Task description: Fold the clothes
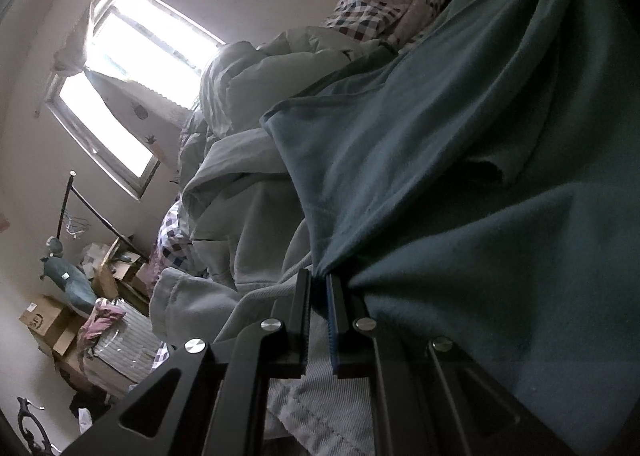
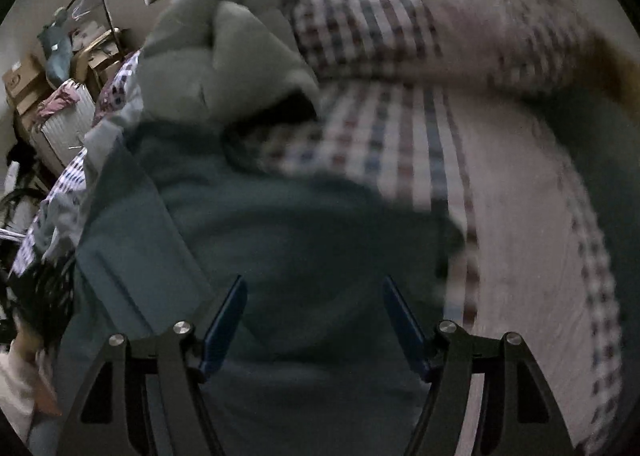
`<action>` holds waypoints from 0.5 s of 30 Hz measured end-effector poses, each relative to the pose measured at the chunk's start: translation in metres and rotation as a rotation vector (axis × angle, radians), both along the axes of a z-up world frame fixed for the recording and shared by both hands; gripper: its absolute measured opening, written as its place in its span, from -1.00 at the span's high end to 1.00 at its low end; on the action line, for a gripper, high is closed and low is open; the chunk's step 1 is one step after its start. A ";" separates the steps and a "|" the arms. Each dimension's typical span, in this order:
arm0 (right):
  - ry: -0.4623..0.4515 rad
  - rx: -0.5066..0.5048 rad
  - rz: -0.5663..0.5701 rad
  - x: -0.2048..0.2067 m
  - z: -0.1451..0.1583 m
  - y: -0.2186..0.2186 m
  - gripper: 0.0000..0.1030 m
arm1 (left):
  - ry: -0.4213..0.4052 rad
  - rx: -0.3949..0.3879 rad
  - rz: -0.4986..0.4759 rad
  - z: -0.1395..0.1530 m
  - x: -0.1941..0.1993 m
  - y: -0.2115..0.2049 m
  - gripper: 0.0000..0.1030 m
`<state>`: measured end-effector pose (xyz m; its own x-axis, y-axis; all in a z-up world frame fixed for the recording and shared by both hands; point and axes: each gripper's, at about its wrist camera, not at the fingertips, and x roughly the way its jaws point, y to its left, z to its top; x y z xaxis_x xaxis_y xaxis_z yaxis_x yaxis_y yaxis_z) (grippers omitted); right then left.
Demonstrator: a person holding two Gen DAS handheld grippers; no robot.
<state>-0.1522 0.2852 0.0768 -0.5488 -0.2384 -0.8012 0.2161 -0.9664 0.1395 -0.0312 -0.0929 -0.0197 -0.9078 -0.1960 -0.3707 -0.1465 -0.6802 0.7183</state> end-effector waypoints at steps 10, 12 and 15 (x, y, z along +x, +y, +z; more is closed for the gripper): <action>0.027 -0.030 0.336 0.015 -0.023 -0.037 0.09 | -0.003 -0.003 0.001 -0.001 -0.001 0.000 0.89; 0.025 0.007 0.385 0.011 -0.025 -0.051 0.09 | -0.004 -0.005 0.002 -0.002 -0.001 0.001 0.89; 0.017 0.057 0.454 0.006 -0.028 -0.069 0.11 | -0.005 -0.007 0.002 -0.003 -0.001 0.001 0.89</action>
<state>-0.1458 0.2166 0.0491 -0.4122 -0.4132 -0.8120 0.6211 -0.7795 0.0814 -0.0323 -0.0919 -0.0225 -0.9056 -0.2005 -0.3738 -0.1486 -0.6755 0.7222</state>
